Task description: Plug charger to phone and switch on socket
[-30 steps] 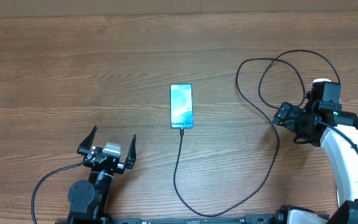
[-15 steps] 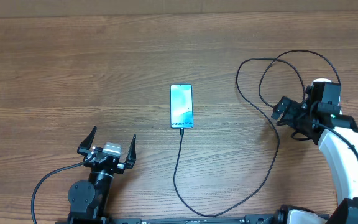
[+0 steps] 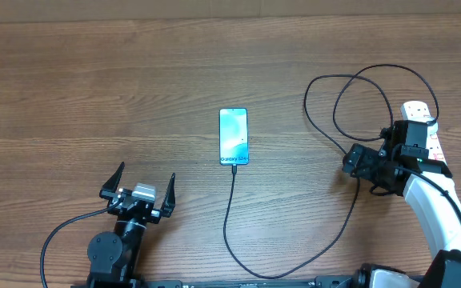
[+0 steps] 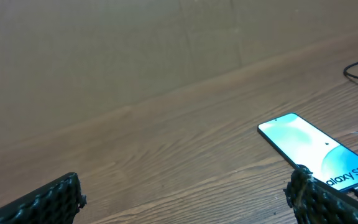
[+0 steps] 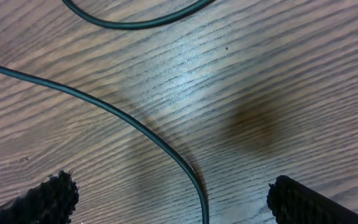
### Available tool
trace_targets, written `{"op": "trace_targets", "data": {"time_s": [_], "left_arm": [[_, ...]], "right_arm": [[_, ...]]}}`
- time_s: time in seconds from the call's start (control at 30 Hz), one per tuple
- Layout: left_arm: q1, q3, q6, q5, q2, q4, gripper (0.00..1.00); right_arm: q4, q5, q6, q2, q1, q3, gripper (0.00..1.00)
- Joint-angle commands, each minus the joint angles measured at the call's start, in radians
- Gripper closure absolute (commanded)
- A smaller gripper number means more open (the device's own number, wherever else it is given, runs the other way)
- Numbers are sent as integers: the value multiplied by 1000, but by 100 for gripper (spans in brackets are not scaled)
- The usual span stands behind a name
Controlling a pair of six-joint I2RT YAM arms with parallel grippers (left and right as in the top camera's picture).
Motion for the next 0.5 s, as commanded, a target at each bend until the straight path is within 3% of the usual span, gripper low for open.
{"op": "trace_targets", "data": {"time_s": [0.0, 0.47], "left_arm": [[3, -4, -21, -7, -5, -3, 0], [3, -4, -21, -7, -5, -3, 0]], "right_arm": [[15, -12, -13, -31, 5, -3, 0], [111, -27, -16, -31, 5, -19, 0]]}}
